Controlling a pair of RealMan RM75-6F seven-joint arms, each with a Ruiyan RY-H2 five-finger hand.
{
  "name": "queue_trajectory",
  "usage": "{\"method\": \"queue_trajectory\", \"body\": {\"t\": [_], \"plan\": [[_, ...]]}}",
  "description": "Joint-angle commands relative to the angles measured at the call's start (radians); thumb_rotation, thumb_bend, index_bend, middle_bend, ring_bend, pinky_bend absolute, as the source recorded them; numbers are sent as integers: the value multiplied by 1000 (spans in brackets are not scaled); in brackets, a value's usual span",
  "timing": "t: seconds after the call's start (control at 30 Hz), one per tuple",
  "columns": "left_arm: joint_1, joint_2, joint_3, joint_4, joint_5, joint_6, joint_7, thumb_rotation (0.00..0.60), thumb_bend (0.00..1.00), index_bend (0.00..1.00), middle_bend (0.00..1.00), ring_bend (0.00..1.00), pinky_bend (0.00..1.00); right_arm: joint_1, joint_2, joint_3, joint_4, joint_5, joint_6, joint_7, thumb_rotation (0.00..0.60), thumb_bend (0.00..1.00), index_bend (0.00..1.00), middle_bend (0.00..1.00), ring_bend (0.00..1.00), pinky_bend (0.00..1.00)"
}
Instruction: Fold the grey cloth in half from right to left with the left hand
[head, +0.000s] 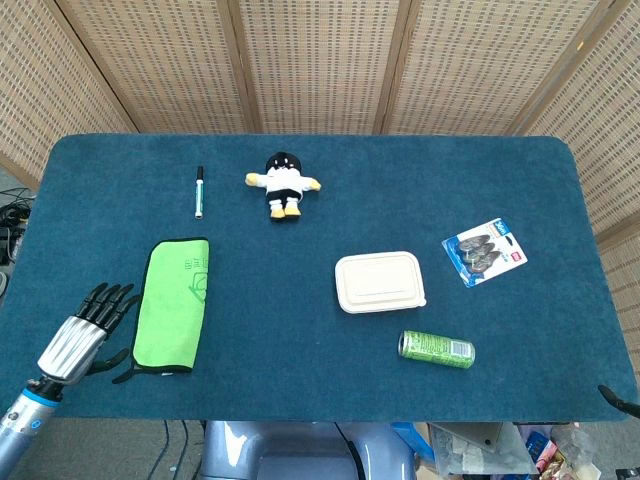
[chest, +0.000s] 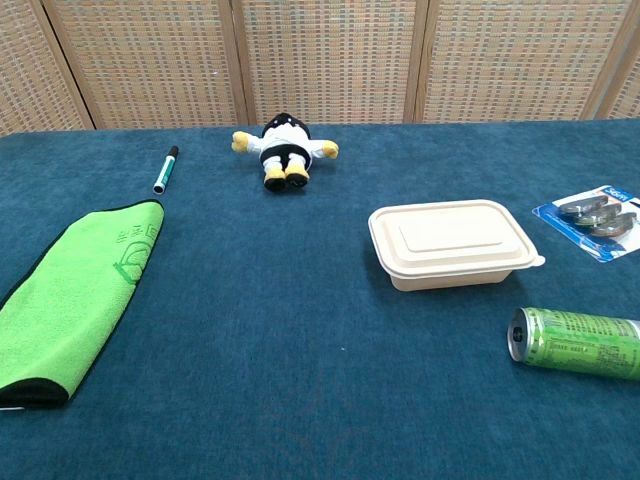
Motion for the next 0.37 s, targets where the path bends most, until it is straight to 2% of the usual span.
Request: {"method": "queue_trajectory", "body": {"t": [0.03, 0.23, 0.37], "plan": [[26, 160, -64, -282, -72, 15, 116, 600, 258, 0, 0, 0, 0, 0, 1, 0, -1, -3, 2, 0, 600, 0, 0, 0, 0, 0], [66, 281, -90, -573, -153, 19, 297, 600, 250, 0, 0, 0, 0, -1, 1, -3, -1, -11, 5, 3, 600, 0, 0, 0, 0, 0], [88, 303, -85, -657, -169, 13, 364, 600, 250, 0, 0, 0, 0, -3, 0, -3, -1, -14, 9, 3, 600, 0, 0, 0, 0, 0]]}}
